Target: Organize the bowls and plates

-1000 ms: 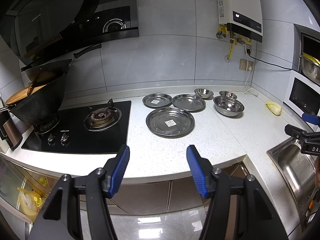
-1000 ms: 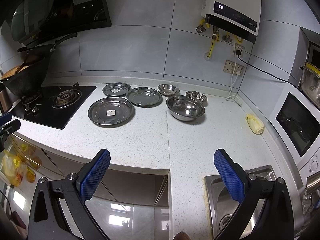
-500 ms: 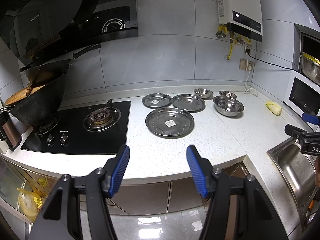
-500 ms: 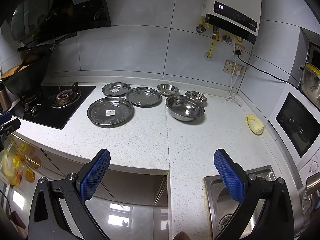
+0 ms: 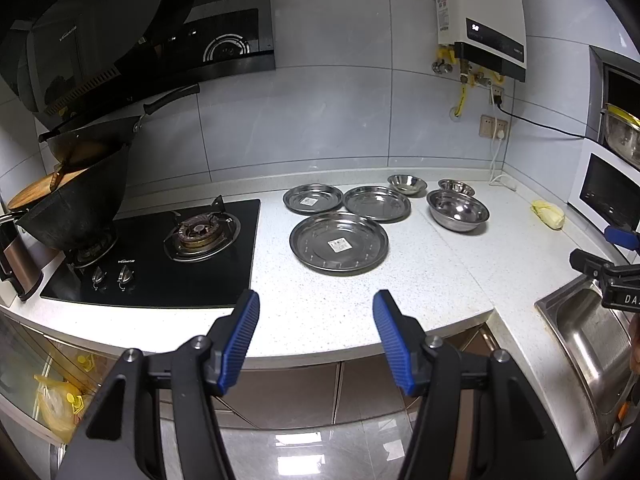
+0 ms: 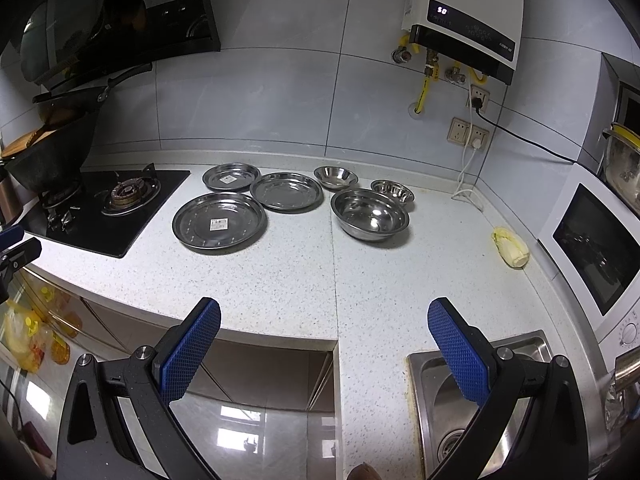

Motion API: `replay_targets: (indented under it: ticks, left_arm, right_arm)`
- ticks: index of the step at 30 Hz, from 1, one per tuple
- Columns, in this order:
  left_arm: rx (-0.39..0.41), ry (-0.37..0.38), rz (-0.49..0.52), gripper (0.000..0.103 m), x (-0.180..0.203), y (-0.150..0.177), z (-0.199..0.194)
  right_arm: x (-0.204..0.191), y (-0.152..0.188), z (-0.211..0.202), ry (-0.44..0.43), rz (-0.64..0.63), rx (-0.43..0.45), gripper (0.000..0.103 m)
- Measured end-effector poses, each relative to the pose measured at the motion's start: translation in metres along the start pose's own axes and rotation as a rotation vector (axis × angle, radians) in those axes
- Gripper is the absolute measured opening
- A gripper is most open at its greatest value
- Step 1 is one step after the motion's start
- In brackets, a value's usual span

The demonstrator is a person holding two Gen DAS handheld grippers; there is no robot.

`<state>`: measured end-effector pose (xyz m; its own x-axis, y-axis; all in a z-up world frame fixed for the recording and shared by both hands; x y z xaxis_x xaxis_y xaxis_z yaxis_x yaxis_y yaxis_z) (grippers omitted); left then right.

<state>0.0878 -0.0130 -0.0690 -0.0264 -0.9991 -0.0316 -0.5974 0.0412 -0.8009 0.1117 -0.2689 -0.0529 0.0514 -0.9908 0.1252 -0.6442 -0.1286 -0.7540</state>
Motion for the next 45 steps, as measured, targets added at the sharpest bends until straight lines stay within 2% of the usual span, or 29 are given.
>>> replay_targets:
  ticks: [19,28,33,37,40,45]
  left_arm:
    - [-0.020,-0.008,-0.011,0.057,0.000,-0.001,0.007]
    - [-0.047,-0.034,-0.033,0.057,0.001,-0.019,0.038]
    - [-0.048,-0.067,-0.058,0.057,-0.006,-0.038,0.078]
    - [-0.053,-0.082,-0.088,0.057,-0.012,-0.048,0.126]
    - [-0.080,-0.089,-0.115,0.057,-0.018,-0.052,0.175]
    - [-0.148,-0.128,-0.133,0.057,-0.031,-0.058,0.265]
  right_arm:
    - [0.010,-0.005,0.008,-0.026,-0.006,0.005,0.102]
    - [-0.017,-0.027,0.039,-0.074,-0.041,-0.007,0.102]
    - [-0.040,-0.040,0.074,-0.089,-0.052,-0.022,0.102]
    - [-0.058,-0.046,0.115,-0.099,-0.049,-0.048,0.102]
    - [-0.070,-0.047,0.157,-0.104,-0.028,-0.078,0.102]
    - [-0.095,-0.055,0.252,-0.124,0.009,-0.165,0.102]
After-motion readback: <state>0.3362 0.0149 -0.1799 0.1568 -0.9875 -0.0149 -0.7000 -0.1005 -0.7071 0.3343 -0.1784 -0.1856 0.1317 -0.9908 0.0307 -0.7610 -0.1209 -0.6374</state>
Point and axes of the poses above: each gripper's, at about its wrist camera, not at the fingertips, and z roughly the way its jaws point, x to its right, y to its underside, the point moved 9 cm from there along z, roughly the way its jaws point, and after that the axes turned 3 degrees about -x, right-handed, at the moved point
